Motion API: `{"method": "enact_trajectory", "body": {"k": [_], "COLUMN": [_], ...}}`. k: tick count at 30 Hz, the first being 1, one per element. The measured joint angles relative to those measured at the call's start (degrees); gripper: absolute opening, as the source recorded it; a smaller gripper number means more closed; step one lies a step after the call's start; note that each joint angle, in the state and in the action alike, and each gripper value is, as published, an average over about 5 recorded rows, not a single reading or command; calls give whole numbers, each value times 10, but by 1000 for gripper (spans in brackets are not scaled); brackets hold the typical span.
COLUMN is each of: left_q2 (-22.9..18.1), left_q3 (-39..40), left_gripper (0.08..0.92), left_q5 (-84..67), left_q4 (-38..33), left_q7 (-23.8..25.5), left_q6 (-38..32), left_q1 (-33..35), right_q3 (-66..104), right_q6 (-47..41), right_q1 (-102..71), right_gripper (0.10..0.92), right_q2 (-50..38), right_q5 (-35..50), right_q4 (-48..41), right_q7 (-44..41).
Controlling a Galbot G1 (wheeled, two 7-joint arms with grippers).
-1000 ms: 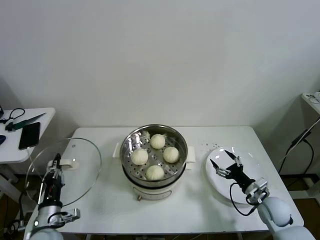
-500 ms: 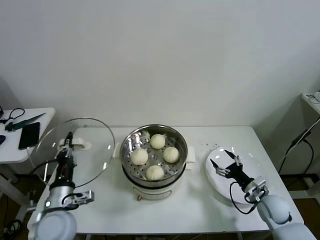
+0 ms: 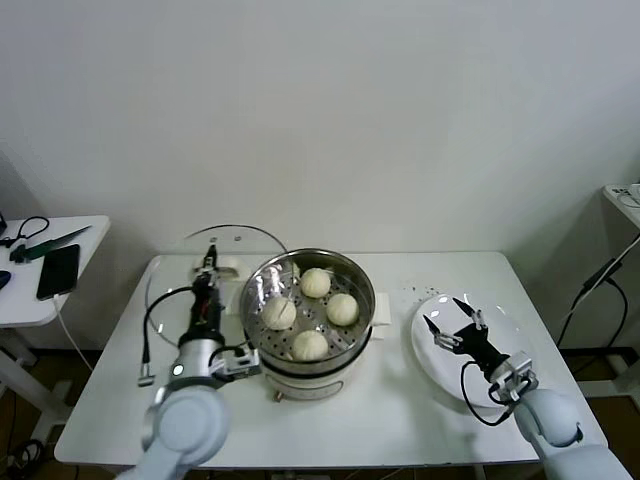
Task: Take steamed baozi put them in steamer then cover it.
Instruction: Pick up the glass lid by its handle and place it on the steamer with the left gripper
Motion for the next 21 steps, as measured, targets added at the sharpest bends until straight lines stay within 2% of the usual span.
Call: {"method": "enact_trajectory", "body": {"k": [7,14,21], "left_q2": [-59,-117,-160], "left_q3": [61,92,114], "left_gripper": [147,147,147], "left_q5": [39,65,83], "left_q4": [36,71,97], "left_q7": [29,31,32], "left_q6": [24,32,35], "left_q1": [-37,-48,-54], "right_q3": [13,22,26], "right_q6": [5,9,9], "right_q1": [-8,-11,-11], "right_gripper": [823,823,823], "right_q2": [1,3,3], "right_q5": [0,-3,-4], "right_q4": [-6,-8,-9], "right_q7": [-1,0,0]}}
